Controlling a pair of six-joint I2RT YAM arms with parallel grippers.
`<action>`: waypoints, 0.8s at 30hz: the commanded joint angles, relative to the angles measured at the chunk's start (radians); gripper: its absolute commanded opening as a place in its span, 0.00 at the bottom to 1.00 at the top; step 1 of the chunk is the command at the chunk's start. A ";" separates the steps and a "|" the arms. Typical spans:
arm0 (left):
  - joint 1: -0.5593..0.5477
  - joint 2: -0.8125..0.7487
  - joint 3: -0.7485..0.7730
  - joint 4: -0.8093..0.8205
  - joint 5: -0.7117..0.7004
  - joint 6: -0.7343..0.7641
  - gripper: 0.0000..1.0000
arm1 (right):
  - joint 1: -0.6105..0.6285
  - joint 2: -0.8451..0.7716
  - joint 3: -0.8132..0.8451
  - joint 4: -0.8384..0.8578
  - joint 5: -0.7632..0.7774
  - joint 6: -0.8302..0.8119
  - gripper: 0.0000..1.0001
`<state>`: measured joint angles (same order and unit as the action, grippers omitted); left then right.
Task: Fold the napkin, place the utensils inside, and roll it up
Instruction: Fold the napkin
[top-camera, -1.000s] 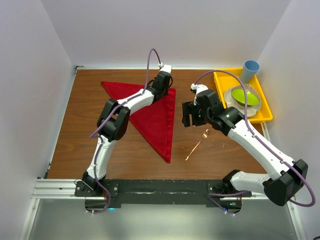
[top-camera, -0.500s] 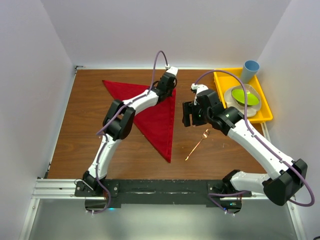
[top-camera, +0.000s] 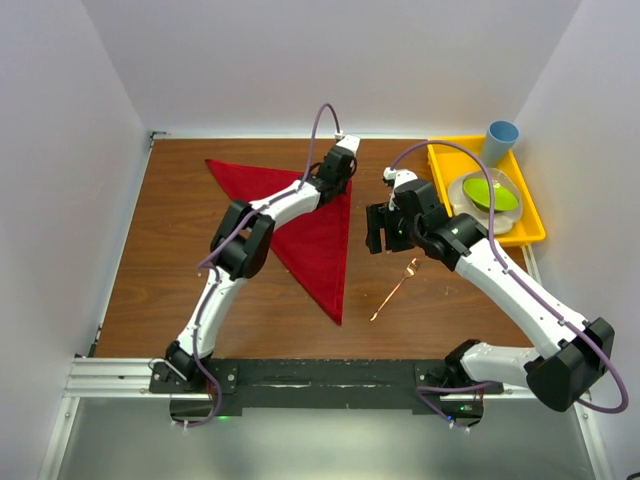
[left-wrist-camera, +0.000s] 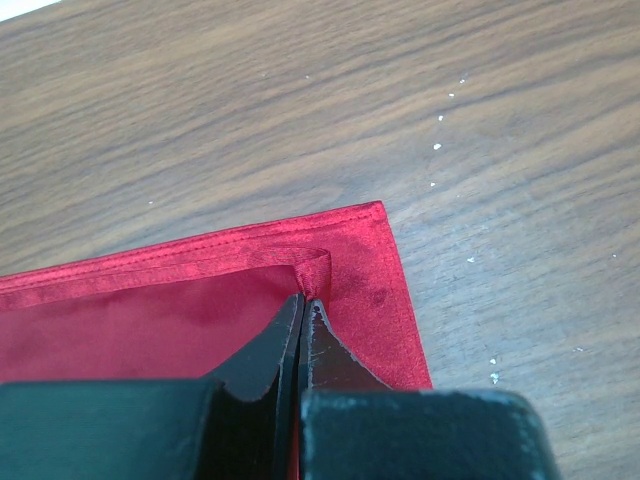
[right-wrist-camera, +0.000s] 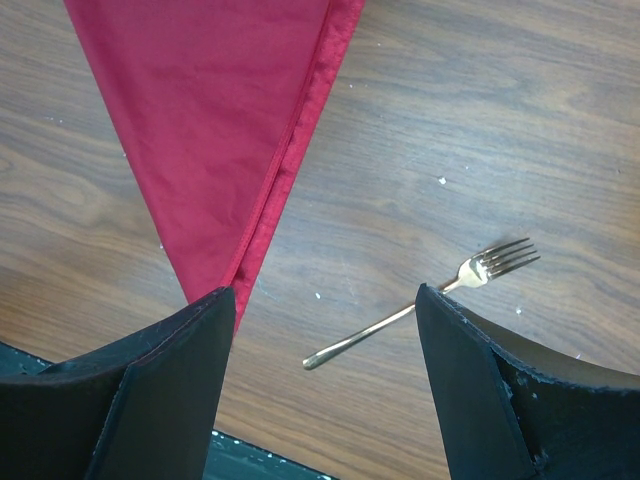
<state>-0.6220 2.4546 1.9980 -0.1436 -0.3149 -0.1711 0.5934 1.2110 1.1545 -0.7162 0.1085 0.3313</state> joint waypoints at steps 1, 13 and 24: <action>-0.002 0.017 0.056 0.029 0.010 0.013 0.00 | -0.007 -0.005 -0.007 0.032 -0.016 -0.015 0.77; -0.004 0.037 0.094 0.027 0.014 -0.011 0.00 | -0.012 -0.004 -0.010 0.035 -0.030 -0.015 0.77; -0.005 0.075 0.128 0.015 0.019 -0.001 0.00 | -0.014 -0.002 -0.012 0.040 -0.038 -0.015 0.77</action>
<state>-0.6231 2.5175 2.0850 -0.1471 -0.3012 -0.1726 0.5865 1.2110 1.1492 -0.7101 0.0856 0.3313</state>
